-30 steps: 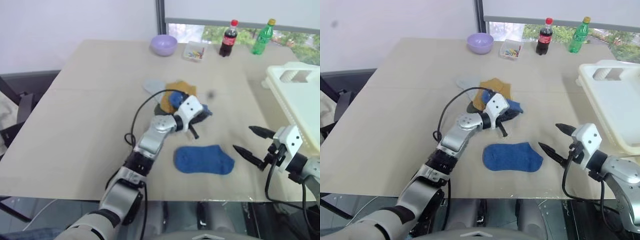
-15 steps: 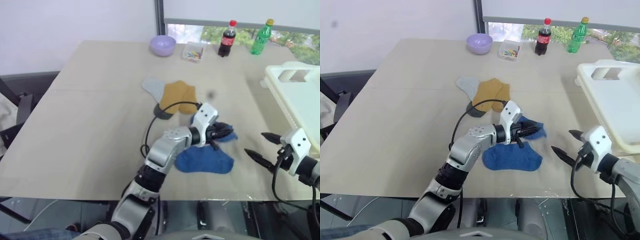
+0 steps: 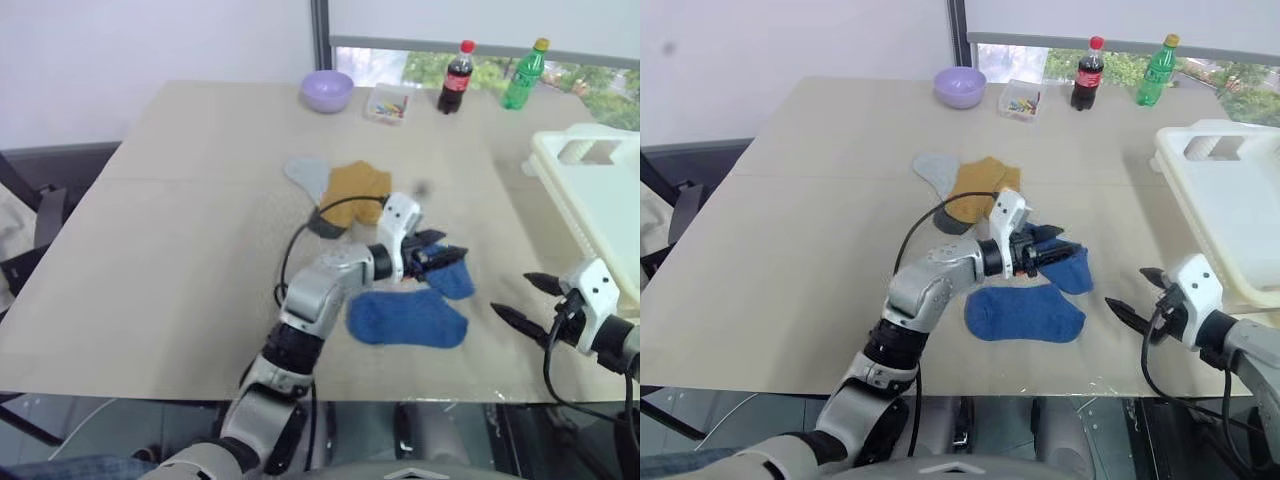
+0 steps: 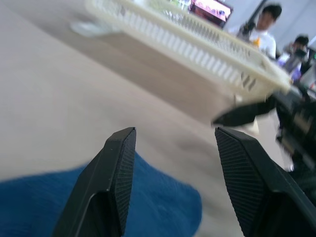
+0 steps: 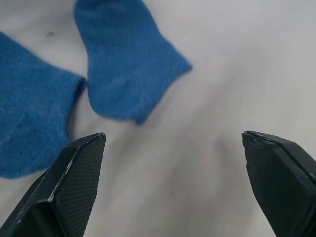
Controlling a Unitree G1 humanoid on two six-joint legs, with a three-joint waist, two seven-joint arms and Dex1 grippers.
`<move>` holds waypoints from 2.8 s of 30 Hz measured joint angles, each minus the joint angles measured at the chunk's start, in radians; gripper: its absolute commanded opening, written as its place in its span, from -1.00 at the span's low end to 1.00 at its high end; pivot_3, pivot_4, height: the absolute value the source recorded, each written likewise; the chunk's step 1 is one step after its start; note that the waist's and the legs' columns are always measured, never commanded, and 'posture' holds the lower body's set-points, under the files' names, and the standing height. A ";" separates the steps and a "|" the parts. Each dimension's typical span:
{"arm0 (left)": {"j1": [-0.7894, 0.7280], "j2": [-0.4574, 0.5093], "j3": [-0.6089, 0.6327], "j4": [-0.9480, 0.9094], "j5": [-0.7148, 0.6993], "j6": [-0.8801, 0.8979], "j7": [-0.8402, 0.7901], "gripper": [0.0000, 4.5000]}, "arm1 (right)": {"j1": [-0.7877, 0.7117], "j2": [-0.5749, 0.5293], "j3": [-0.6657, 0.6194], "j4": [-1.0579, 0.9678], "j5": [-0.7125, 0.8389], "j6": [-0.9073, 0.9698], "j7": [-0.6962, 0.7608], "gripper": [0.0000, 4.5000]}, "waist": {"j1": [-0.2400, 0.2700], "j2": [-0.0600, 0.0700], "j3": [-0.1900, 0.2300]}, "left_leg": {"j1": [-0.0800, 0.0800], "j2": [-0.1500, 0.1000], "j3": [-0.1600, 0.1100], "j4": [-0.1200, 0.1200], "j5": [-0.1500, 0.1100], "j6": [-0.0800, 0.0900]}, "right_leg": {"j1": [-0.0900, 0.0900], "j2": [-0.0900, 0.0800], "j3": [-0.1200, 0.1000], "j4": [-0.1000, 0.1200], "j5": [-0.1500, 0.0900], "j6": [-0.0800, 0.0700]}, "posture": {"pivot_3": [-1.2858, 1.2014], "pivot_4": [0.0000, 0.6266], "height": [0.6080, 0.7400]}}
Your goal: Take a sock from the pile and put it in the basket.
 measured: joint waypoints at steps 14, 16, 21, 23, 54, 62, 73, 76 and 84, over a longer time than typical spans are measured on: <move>-0.097 0.136 0.046 0.315 0.074 -0.136 -0.023 0.21 | -0.174 0.223 -0.042 -0.041 0.436 0.523 -0.303 1.00 | 0.001 -0.001 0.000 | -0.001 0.000 0.000 -0.001 0.000 0.000 | 0.000 0.000 0.000 0.000 0.000 0.000 | 0.03 -0.52 0.84; -0.096 0.138 0.040 0.329 0.082 -0.148 -0.023 0.21 | -0.183 0.261 -0.056 -0.040 0.477 0.549 -0.345 1.00 | 0.000 -0.001 0.000 | -0.001 0.000 0.000 -0.001 0.000 0.000 | 0.000 0.000 0.000 0.000 0.001 0.000 | 0.03 -0.52 0.84; -0.093 0.138 0.012 0.336 0.105 -0.157 -0.035 0.22 | -0.239 0.326 -0.058 0.003 0.525 0.583 -0.450 0.15 | -0.003 -0.001 0.000 | -0.001 0.000 0.000 -0.001 0.000 0.000 | 0.000 0.000 0.000 0.000 0.001 0.000 | 0.03 -0.52 0.84; -0.089 0.141 0.000 0.340 0.117 -0.157 -0.042 0.22 | -0.251 0.337 -0.057 0.021 0.526 0.585 -0.478 -0.25 | -0.003 -0.001 0.000 | -0.001 0.000 0.000 -0.001 0.000 0.000 | 0.000 0.000 0.000 0.000 0.001 0.000 | 0.03 -0.52 0.84; -0.087 0.136 0.114 0.339 0.030 0.029 0.019 0.22 | -0.235 0.313 0.000 0.040 0.449 0.497 -0.482 -0.98 | -0.003 -0.001 0.000 | 0.000 0.000 0.000 -0.001 0.000 0.000 | 0.000 0.000 0.000 0.000 0.001 0.001 | 0.03 -0.52 0.84; -0.093 0.143 0.115 0.374 0.041 0.014 0.040 -0.58 | -0.224 0.312 0.013 0.039 0.429 0.469 -0.478 -1.00 | -0.003 0.000 -0.001 | 0.001 0.000 0.000 -0.001 0.000 0.000 | 0.000 0.000 0.000 0.000 0.001 0.000 | 0.03 -0.52 0.84; -0.097 0.141 0.139 0.409 0.027 0.013 0.050 -0.98 | -0.219 0.311 0.016 0.038 0.416 0.459 -0.462 -1.00 | -0.003 -0.001 -0.003 | 0.001 0.000 0.000 -0.001 0.000 0.000 | 0.000 0.000 0.000 0.000 0.000 0.000 | 0.03 -0.52 0.84; -0.091 0.139 0.166 0.406 -0.004 0.046 0.036 -0.98 | -0.219 0.311 0.016 0.038 0.413 0.456 -0.460 -1.00 | -0.003 -0.001 -0.003 | 0.000 0.000 0.000 -0.001 0.000 0.000 | 0.000 0.000 0.000 0.000 0.000 0.000 | 0.03 -0.52 0.84; -0.057 0.146 0.214 0.372 -0.097 0.138 -0.025 -0.24 | -0.216 0.310 0.037 0.038 0.379 0.424 -0.440 -1.00 | -0.002 -0.001 -0.003 | 0.001 0.000 0.000 -0.001 0.000 0.000 | 0.000 0.000 0.000 0.000 0.000 0.000 | 0.03 -0.52 0.84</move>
